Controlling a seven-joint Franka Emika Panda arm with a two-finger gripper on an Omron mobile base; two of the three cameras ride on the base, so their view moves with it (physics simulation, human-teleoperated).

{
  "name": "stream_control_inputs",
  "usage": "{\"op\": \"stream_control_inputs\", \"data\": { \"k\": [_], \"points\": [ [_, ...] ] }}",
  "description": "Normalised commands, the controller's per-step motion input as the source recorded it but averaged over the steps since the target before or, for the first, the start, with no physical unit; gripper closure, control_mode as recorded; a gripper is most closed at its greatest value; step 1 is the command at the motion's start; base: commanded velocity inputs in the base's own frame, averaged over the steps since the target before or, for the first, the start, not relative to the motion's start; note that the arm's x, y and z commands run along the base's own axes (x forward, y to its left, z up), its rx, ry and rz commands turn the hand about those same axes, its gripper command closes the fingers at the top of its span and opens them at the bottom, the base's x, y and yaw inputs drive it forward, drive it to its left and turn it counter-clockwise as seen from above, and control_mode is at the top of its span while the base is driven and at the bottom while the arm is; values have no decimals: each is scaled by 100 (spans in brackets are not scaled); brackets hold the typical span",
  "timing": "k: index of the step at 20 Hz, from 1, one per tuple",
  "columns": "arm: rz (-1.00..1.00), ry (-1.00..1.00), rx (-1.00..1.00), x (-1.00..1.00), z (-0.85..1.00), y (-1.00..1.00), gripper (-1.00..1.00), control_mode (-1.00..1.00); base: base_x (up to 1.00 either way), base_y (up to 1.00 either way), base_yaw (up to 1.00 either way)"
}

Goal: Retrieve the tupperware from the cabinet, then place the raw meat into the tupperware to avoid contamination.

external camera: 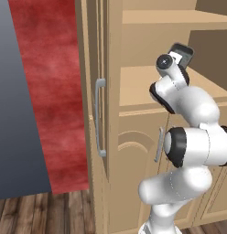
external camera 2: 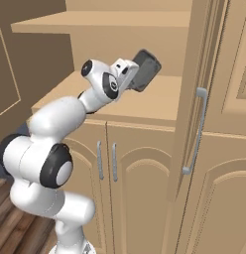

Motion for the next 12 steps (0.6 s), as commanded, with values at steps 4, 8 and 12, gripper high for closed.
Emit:
{"op": "stream_control_inputs", "data": {
  "k": [4,8,12],
  "points": [
    [-3,0,1,-42,17,7,100,-100,0,0,0],
    [-4,-3,0,-54,2,12,100,-100,0,0,0],
    [-7,-4,0,-73,2,11,100,-100,0,0,0]
  ]
}}
